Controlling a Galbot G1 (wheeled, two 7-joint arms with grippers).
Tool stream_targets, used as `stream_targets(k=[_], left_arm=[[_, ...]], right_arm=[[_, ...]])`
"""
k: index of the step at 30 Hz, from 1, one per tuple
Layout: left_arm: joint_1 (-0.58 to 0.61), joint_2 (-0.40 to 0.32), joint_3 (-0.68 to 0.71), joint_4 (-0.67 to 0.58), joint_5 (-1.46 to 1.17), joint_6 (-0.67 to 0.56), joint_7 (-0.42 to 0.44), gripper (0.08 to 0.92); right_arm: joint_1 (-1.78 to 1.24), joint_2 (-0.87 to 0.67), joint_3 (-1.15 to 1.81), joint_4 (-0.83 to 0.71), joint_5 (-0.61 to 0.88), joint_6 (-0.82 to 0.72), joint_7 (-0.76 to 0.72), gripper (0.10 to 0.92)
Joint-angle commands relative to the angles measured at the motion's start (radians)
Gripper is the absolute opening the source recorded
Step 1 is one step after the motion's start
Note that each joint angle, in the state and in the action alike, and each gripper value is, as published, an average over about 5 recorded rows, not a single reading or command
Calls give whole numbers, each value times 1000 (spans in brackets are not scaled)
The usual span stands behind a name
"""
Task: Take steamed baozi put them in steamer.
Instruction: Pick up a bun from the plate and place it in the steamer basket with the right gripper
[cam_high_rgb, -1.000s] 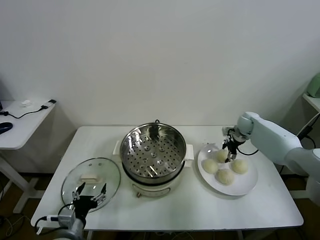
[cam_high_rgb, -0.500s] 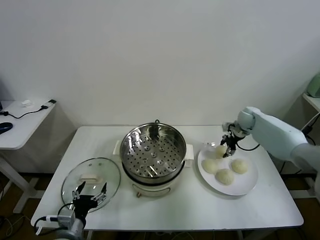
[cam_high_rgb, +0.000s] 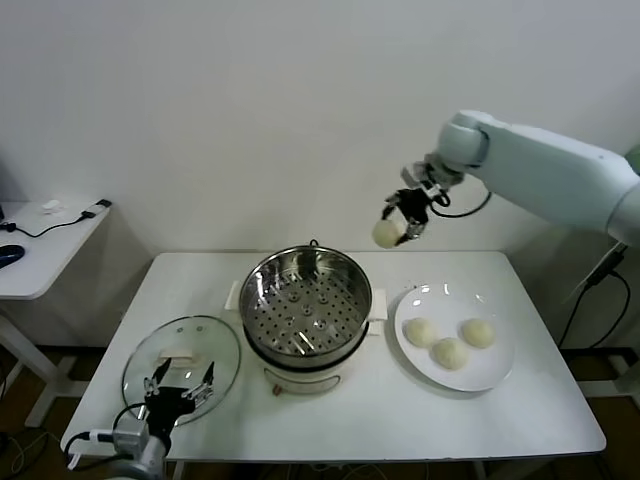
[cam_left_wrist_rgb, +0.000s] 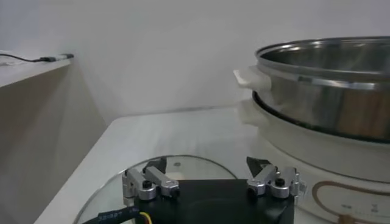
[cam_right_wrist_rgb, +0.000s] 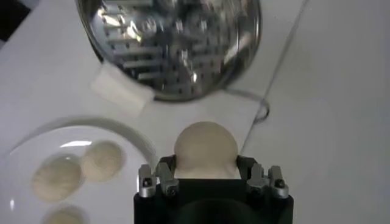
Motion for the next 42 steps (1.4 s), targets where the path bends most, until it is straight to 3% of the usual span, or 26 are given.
stream_targets(k=[1, 8, 14, 19, 32, 38, 42], left_arm=[[4, 6, 1, -10, -1, -1, 0, 823], [3, 12, 6, -1, 2, -3, -1, 823], [4, 10, 14, 1, 8, -2, -2, 823], [3, 9, 16, 2, 9, -1, -2, 823], [2, 12, 12, 6, 4, -5, -4, 823], [5, 11, 9, 1, 5, -6, -11, 823], [9, 6, 9, -11, 7, -4, -11, 823]], right_arm=[[50, 182, -85, 118, -73, 305, 21, 662], [-135, 230, -17, -48, -342, 402, 51, 665], [-287, 302, 116, -312, -588, 502, 85, 663], [-332, 349, 143, -430, -598, 532, 93, 666], [-378, 402, 157, -534, -590, 552, 134, 704], [-356, 393, 153, -503, -550, 557, 167, 812], [-304, 346, 123, -416, -463, 564, 152, 822]])
